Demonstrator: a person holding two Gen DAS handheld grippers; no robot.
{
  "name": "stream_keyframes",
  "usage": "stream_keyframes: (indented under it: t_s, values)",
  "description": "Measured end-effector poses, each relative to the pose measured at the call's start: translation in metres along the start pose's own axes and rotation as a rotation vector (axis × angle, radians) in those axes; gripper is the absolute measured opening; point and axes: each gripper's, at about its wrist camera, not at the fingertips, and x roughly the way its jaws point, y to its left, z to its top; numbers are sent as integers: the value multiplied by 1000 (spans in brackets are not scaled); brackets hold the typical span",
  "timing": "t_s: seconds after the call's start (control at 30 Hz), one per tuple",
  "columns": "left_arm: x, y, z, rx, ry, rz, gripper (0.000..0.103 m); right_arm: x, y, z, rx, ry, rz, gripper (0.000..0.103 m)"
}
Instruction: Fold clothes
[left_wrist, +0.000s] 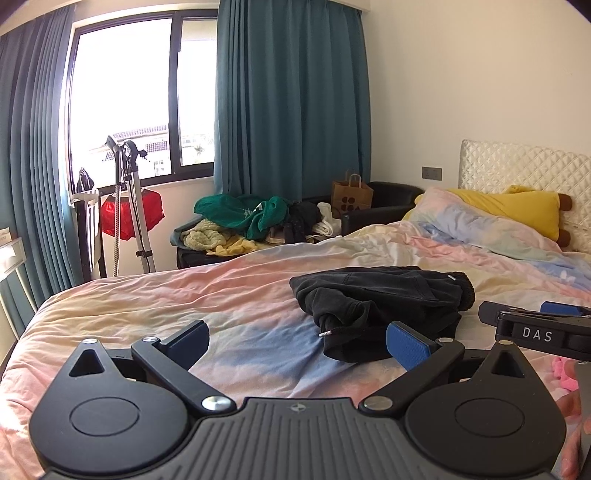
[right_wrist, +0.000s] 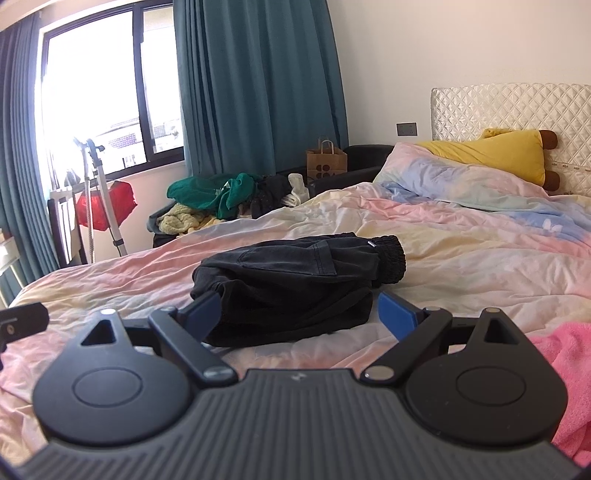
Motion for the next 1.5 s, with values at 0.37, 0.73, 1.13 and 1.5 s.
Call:
stream_keyframes:
  t_s: [0.37,0.73,1.13,1.5]
  values:
    - [-8,-4,3,-1,-16,5,103,-1,2,1,-6,-6,-15,93]
    - [-12,-2,3,-3,-12,15,103,-5,9,0,-45,-8,-16,93]
    - [-7,2,-1,-29,-8,56,103,-5,14,0,-73,-8,-17,93]
    - [-9,-1,-5,-4,-16,74,103,-5,14,0,-71,-7,-16,93]
